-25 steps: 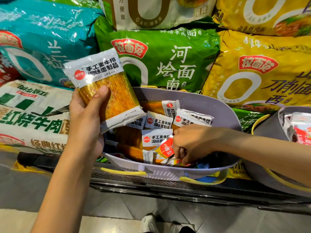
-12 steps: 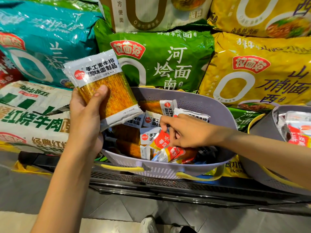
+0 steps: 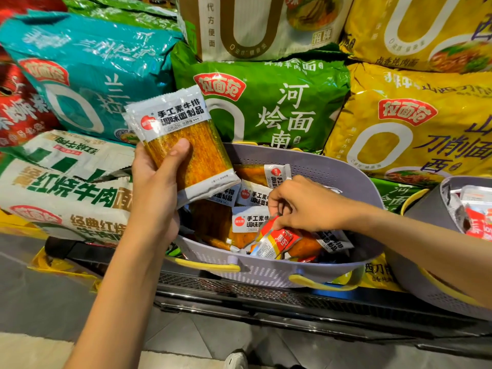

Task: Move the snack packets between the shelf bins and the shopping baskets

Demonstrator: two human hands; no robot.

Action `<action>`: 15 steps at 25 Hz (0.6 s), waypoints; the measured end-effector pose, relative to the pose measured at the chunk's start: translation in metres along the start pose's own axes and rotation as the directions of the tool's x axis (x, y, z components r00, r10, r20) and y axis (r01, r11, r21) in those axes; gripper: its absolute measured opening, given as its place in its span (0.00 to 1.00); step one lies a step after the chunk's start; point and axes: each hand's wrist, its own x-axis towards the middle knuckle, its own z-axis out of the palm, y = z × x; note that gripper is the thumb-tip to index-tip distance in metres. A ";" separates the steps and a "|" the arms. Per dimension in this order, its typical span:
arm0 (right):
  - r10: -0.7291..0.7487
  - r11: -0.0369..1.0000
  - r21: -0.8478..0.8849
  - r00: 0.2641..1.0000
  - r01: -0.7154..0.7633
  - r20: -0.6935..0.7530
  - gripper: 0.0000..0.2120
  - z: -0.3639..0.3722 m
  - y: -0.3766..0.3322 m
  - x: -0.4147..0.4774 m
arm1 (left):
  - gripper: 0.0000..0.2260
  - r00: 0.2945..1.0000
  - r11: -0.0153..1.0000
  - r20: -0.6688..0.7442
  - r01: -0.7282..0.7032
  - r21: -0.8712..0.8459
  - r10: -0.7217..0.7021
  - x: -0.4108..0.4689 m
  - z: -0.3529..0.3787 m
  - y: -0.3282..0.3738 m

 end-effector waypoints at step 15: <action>-0.328 0.939 0.043 0.926 0.341 -0.186 0.11 -0.015 -0.059 0.082 | 0.08 0.988 0.995 -0.120 -0.096 -0.028 0.092 0.003 -0.034 0.040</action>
